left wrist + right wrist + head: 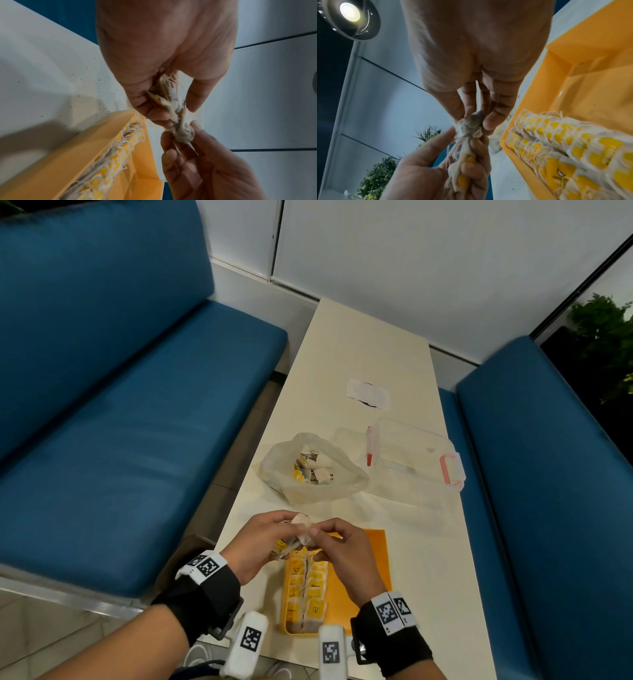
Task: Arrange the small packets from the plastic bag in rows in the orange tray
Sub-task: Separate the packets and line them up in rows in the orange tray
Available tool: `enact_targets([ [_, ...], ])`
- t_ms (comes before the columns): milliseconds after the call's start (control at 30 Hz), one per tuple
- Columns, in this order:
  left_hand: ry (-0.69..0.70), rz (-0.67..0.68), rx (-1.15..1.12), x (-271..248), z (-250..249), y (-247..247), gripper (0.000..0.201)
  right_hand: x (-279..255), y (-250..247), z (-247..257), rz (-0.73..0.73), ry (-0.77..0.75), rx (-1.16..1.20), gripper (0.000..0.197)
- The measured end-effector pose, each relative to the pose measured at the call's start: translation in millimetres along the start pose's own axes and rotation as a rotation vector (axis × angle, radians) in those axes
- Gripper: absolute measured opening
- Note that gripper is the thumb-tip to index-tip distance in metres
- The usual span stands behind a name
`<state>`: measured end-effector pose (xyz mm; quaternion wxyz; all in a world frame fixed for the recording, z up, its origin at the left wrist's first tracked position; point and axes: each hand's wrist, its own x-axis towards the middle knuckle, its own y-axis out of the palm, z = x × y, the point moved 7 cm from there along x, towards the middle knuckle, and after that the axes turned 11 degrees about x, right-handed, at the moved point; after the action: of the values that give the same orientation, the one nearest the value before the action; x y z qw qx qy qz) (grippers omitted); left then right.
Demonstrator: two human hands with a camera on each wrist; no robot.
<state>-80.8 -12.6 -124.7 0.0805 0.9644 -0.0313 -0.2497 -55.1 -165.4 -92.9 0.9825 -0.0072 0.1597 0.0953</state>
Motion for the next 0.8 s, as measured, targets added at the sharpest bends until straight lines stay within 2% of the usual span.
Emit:
enact_targets([
  [167, -0.036, 0.024, -0.045, 0, 4, -1, 0.028, 0, 0, 0, -0.01, -0.022, -0.079, 0.008],
  [300, -0.022, 0.065, -0.032, 0, 3, 3, 0.038, 0, 2, -1, 0.001, 0.002, -0.043, 0.015],
  [500, 0.072, -0.001, 0.038, 1, 1, 3, 0.033, -3, 3, -3, 0.045, 0.021, -0.081, 0.023],
  [633, 0.079, -0.078, 0.073, 5, 4, -2, 0.02, -3, 3, -2, 0.058, -0.002, -0.105, 0.014],
  [800, 0.082, -0.069, 0.076, 6, 5, -6, 0.016, -3, -2, -2, 0.027, -0.002, -0.088, 0.011],
])
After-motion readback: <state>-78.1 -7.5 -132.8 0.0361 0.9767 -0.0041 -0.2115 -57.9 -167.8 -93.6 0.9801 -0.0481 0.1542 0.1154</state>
